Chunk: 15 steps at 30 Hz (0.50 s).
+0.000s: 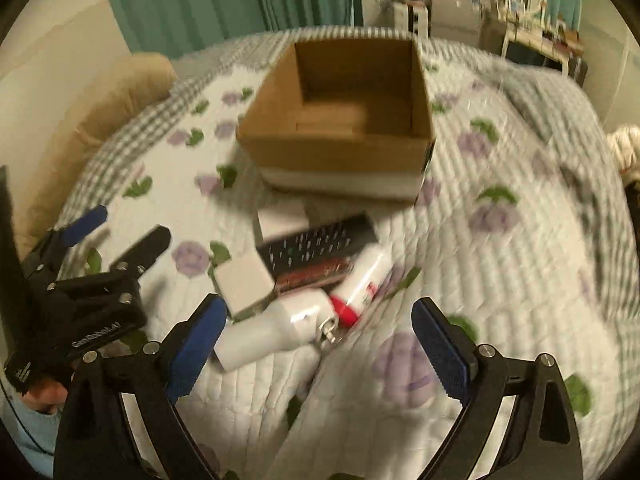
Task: Organize rigid objects
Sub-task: 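Grasp the white cylindrical bottle with the right tool while the left tool grasps the white square adapter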
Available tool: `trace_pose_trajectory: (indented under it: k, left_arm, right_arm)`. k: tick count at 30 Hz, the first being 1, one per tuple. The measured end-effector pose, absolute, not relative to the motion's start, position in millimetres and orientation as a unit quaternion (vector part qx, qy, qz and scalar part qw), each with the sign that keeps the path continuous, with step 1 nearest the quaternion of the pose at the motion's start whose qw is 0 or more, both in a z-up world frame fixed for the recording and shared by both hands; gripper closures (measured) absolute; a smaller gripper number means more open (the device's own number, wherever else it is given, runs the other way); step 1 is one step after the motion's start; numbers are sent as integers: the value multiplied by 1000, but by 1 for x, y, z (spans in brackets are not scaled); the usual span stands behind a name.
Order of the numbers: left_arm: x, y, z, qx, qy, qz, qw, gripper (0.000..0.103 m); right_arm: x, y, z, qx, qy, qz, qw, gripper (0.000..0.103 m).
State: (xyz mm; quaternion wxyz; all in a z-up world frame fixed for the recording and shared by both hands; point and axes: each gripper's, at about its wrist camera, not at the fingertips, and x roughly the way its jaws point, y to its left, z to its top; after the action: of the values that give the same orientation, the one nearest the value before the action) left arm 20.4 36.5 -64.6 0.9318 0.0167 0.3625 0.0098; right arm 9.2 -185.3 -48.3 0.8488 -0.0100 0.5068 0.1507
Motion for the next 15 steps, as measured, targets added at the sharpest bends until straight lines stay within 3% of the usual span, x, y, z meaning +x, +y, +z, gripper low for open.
trace_pose_trajectory:
  k: [7,15]
  left_arm:
    - [17,45,-68,10,360,17,933,0]
    - [19,49,-72,9,368,23,929,0]
  right_arm:
    - [12,-160,-80,-3,559,171,811,28]
    - [36,-149,-127,23,616,156,772,29]
